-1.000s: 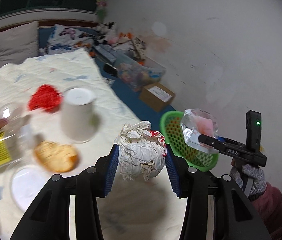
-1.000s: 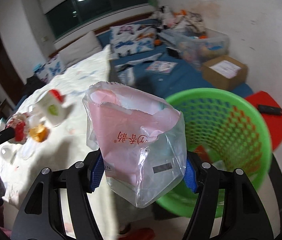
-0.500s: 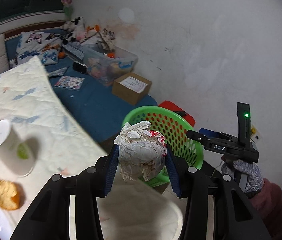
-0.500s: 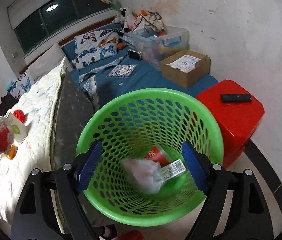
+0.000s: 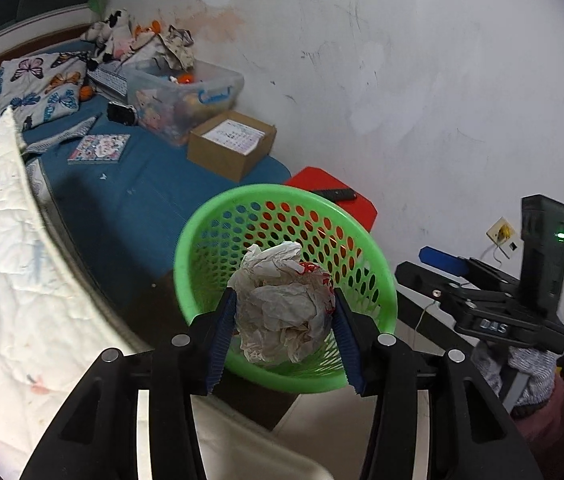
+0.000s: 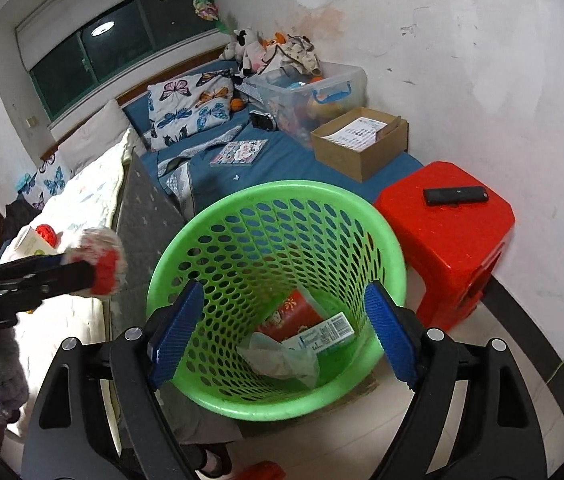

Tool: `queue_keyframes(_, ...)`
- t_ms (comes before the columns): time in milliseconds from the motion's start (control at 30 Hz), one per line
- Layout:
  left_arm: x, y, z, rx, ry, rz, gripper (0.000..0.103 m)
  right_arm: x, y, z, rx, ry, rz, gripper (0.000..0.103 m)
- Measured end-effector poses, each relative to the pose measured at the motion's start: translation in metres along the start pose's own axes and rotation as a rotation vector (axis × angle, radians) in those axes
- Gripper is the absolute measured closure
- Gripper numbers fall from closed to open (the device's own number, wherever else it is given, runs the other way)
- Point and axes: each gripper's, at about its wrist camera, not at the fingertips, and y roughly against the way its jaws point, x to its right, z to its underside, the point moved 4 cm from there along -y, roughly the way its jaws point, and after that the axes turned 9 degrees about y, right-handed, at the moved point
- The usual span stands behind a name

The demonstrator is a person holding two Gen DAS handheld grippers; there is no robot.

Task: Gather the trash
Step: 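Carry bag and tissue to the green basket and open both tools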

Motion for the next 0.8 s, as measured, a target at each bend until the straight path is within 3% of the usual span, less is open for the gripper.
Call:
queue_keyframes(200, 0.011, -0.015, -0.001, -0.016, -0.012, 0.006, 0.053, 0.009, 0.004, 0.003, 0.007, -0.026, -0.002, 0.02)
queue_keyframes(367, 0.01, -0.017, -0.005, -0.007, -0.008, 0.021, 0.038, 0.01, 0.005, 0.002, 0.005, -0.031, -0.004, 0.02)
queue_keyframes(633, -0.001, 0.011, -0.001, 0.047, 0.022, 0.017, 0.038, -0.005, 0.007, -0.002, 0.012, -0.008, -0.027, 0.02)
queue_keyframes(800, -0.014, 0.039, 0.008, 0.097, 0.024, -0.034, 0.038, -0.026, 0.005, -0.007, 0.011, 0.031, -0.052, 0.02)
